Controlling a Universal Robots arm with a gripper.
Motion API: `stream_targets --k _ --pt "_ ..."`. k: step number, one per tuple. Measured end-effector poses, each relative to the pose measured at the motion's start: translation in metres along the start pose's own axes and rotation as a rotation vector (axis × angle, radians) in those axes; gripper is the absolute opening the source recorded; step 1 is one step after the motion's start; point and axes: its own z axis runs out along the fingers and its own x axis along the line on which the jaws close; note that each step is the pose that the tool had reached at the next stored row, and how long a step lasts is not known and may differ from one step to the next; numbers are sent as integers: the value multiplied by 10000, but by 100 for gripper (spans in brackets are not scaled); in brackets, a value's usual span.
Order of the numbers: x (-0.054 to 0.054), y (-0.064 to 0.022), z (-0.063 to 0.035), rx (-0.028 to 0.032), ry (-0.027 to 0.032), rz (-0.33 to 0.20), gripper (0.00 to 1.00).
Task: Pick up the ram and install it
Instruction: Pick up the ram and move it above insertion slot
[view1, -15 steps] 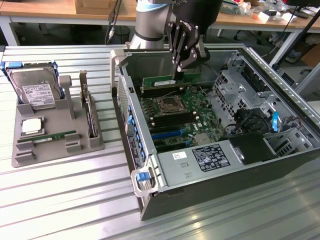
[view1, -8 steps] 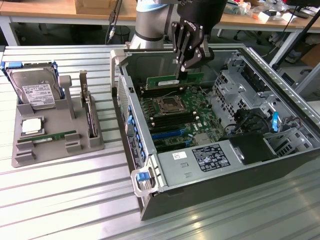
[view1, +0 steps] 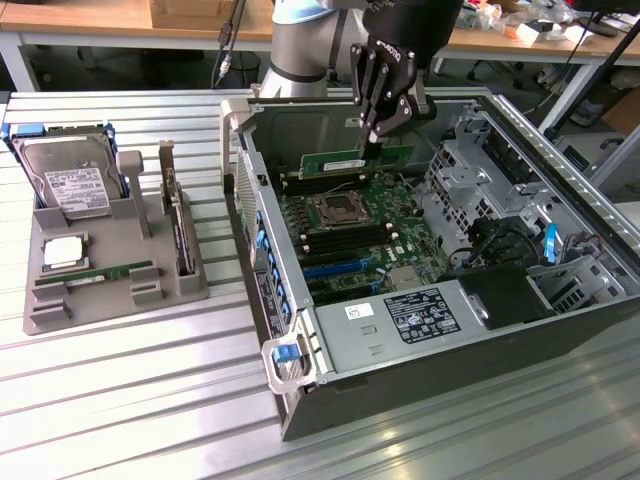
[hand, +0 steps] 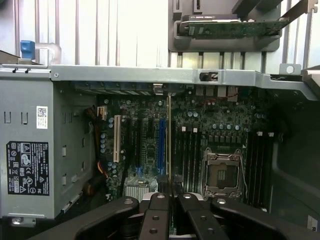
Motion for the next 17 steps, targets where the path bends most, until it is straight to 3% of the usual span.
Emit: stream_targets --k 17 --pt "4 -179 1 -1 31 -7 12"
